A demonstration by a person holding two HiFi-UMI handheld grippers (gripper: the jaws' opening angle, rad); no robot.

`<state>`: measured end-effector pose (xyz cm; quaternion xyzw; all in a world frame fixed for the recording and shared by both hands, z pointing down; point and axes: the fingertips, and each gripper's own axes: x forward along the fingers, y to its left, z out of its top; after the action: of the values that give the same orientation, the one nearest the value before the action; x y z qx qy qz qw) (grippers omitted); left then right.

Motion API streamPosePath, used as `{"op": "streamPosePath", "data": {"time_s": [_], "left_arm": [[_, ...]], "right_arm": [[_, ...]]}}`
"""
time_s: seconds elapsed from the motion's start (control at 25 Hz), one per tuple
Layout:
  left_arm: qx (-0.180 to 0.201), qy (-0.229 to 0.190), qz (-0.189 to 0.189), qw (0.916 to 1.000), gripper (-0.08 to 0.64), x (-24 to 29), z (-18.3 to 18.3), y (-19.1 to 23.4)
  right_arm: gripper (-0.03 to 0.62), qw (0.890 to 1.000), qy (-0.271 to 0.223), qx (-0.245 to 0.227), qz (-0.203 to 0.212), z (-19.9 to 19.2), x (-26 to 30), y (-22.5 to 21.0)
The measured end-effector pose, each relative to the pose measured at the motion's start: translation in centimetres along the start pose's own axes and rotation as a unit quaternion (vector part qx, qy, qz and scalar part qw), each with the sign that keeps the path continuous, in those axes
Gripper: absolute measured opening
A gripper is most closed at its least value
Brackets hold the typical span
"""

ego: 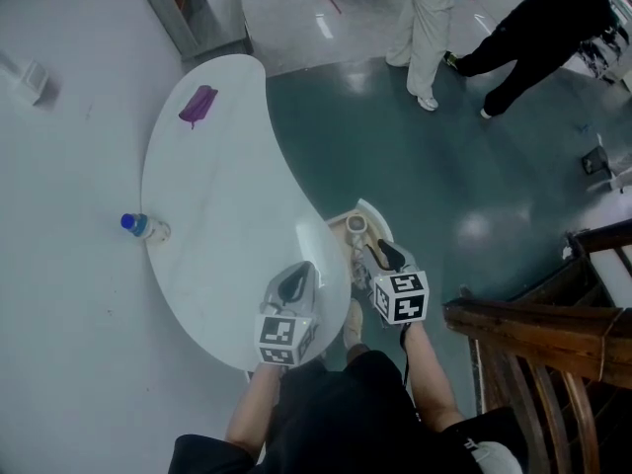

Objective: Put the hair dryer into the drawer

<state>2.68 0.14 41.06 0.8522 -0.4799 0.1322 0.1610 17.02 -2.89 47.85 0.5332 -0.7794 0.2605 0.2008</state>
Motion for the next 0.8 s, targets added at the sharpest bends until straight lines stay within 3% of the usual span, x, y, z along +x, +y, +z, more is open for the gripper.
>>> {"op": "streamPosePath", "data": {"time_s": [0.36,0.8], "left_arm": [[0.026,-0.034,-0.011,0.9990,0.006,-2.6,3.5,-0.8],[0.041,-0.059,-0.013,0.9973,0.006,-6.2,5.3,-0.5]], "right_arm": [[0.094,0.995,-0.090,-0.037,-0.010,4.9,-5.9,2.7],[0.040,0.985,-0.159,-0.059,-0.026,7.2,-11.9,5.4]]}}
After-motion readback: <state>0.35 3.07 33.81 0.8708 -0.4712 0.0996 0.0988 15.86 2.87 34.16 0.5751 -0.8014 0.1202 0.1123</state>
